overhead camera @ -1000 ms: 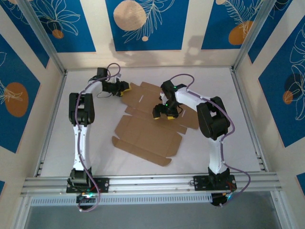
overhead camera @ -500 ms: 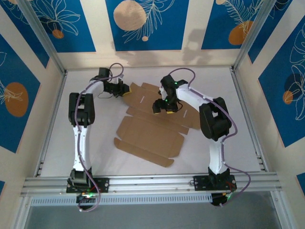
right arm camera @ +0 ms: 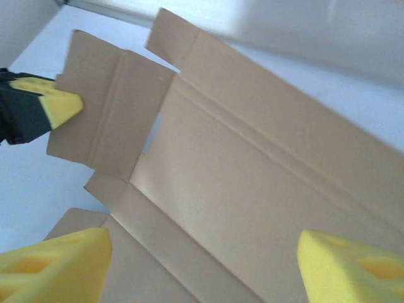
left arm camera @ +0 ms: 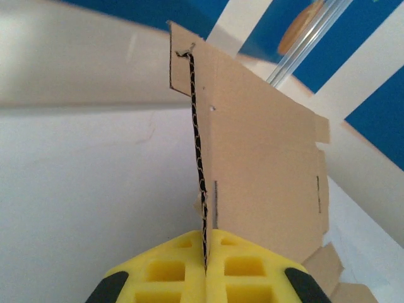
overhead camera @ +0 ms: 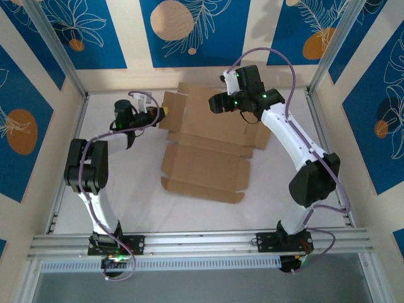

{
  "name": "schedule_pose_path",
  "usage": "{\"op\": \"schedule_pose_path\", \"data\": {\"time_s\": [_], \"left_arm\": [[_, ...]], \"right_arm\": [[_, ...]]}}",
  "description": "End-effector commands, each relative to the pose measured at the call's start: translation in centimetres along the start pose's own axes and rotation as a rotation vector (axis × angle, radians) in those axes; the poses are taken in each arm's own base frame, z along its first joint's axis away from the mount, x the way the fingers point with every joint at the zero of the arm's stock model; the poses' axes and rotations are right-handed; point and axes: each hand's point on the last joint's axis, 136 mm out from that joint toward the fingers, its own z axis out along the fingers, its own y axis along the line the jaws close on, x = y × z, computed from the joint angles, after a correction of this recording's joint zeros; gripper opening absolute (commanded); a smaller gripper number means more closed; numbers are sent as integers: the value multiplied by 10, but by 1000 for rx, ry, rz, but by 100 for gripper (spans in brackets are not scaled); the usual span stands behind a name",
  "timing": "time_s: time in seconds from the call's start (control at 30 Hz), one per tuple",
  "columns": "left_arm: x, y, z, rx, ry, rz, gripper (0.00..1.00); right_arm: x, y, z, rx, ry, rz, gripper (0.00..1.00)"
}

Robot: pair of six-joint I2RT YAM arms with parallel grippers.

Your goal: Fold the paper box

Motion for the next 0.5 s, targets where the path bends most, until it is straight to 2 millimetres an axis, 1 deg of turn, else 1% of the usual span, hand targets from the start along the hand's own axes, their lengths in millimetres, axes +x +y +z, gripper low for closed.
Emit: {"op": "schedule_pose_path", "data": {"time_s": [0.0,0.03,0.07,0.13,0.17,0.2,0.3,0.33,0.47], "left_arm": [[-45,-53,-15,144,-191,246,0],[-45,-58,-18,159,-201,269,0],[-42,-62,-19,168,-203,289,0],[-29,-74,-23,197,-192,350,0],[-22,-80,-26,194,-197,392,0],[-16,-83,-28,188,-190,418,0],[-3,-88,-32,151,-160,494,0],[-3,-90,-34,141,-159,510,0],[-11,-93,-41,107,-185,550,0]], "right_arm": [[-22,19,-4,-40,-84,-393,79],[-23,21,-5,-53,-79,-454,79],[-24,18,-4,-30,-83,-520,81],[-29,11,-3,25,-86,-631,83],[-30,12,-2,33,-87,-679,94],[-30,12,-3,39,-84,-724,99],[-30,10,-1,53,-90,-840,100],[-29,8,0,63,-97,-879,98],[-18,-8,15,106,-65,-999,98]]}}
